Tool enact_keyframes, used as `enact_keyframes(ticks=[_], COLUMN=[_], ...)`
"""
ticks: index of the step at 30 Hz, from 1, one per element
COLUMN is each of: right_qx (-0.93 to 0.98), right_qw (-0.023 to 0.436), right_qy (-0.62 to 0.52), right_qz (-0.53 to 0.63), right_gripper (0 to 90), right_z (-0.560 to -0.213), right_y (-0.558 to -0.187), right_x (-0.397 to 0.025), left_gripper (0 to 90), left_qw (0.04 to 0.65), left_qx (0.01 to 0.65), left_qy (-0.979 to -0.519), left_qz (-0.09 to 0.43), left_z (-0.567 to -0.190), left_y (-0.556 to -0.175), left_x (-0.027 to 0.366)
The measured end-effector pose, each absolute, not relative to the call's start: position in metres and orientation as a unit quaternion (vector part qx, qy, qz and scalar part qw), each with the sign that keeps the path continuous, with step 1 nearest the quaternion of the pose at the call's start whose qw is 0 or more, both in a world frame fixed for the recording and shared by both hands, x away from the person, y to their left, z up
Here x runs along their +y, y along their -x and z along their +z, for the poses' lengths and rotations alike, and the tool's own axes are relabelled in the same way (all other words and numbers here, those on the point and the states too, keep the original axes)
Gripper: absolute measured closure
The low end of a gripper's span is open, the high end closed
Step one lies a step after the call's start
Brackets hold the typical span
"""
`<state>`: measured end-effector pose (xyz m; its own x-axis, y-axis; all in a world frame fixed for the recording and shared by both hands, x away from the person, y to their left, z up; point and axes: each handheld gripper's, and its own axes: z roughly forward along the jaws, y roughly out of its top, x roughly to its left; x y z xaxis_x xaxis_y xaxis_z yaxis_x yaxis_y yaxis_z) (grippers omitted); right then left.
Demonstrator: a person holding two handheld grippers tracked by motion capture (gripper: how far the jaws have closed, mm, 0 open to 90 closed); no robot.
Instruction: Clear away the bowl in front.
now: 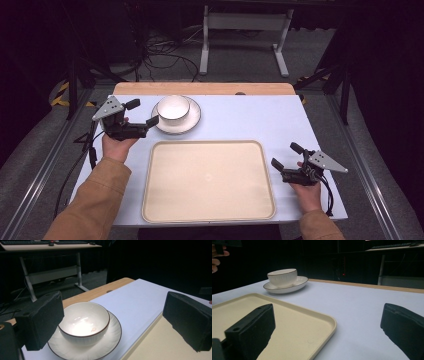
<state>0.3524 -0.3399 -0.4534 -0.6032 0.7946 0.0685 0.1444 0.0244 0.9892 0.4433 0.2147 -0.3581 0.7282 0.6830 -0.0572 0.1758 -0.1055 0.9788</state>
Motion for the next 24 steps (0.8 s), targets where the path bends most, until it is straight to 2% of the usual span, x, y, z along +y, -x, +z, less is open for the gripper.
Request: enact_keyframes(ticks=[24], right_qx=[0.656], right_qw=[0.270], right_qy=[-0.365], right_qz=[0.603], right_gripper=[0.2], right_z=[-0.454], right_y=[-0.352], right_x=[-0.342], left_gripper=[8.0], left_qw=[0.597], left_qx=[0.292], left_qy=[-0.718], left_qz=[0.207], left_z=[-0.344], left_y=[-0.490], left_x=[0.199])
